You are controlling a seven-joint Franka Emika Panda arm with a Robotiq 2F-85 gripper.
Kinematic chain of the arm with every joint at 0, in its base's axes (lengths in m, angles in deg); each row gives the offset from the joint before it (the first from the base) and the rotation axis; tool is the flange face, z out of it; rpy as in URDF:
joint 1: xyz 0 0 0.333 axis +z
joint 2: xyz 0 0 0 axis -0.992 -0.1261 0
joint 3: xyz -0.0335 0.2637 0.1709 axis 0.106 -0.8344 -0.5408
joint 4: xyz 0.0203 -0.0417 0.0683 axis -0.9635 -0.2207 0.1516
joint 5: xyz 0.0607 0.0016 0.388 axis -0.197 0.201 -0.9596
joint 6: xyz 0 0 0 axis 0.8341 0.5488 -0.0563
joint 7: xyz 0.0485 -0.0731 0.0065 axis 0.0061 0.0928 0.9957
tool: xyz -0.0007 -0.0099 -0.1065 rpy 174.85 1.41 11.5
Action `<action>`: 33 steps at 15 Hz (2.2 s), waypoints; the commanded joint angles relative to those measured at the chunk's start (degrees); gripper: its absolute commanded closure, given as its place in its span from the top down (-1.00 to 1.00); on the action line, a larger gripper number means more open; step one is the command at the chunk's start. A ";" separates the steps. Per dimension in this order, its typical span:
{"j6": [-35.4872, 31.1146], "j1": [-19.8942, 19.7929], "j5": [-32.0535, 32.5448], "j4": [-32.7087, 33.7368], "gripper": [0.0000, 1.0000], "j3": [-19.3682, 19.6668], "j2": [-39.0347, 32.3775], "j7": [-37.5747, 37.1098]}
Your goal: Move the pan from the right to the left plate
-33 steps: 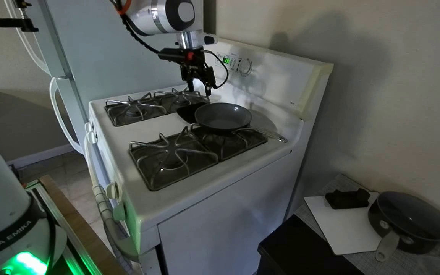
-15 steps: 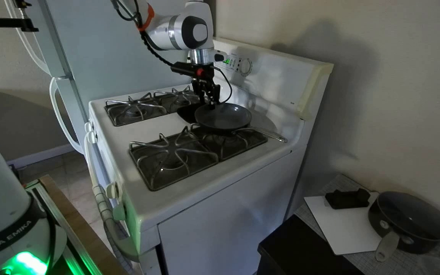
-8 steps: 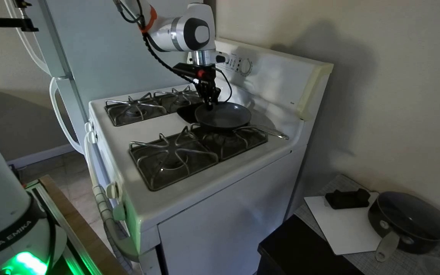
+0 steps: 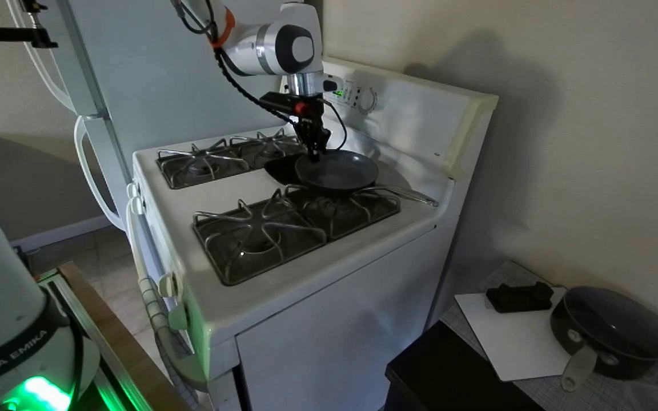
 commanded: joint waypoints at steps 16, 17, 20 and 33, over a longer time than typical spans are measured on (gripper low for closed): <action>-0.43 6.08 -0.32 3.82 -0.98 0.50 -2.69 -6.71; -0.26 6.29 -0.40 4.31 -0.98 0.47 -3.02 -6.91; 0.01 6.95 -0.30 5.51 -0.98 0.55 -3.87 -7.60; 0.45 9.06 -0.13 8.06 -0.98 0.83 -6.06 -9.68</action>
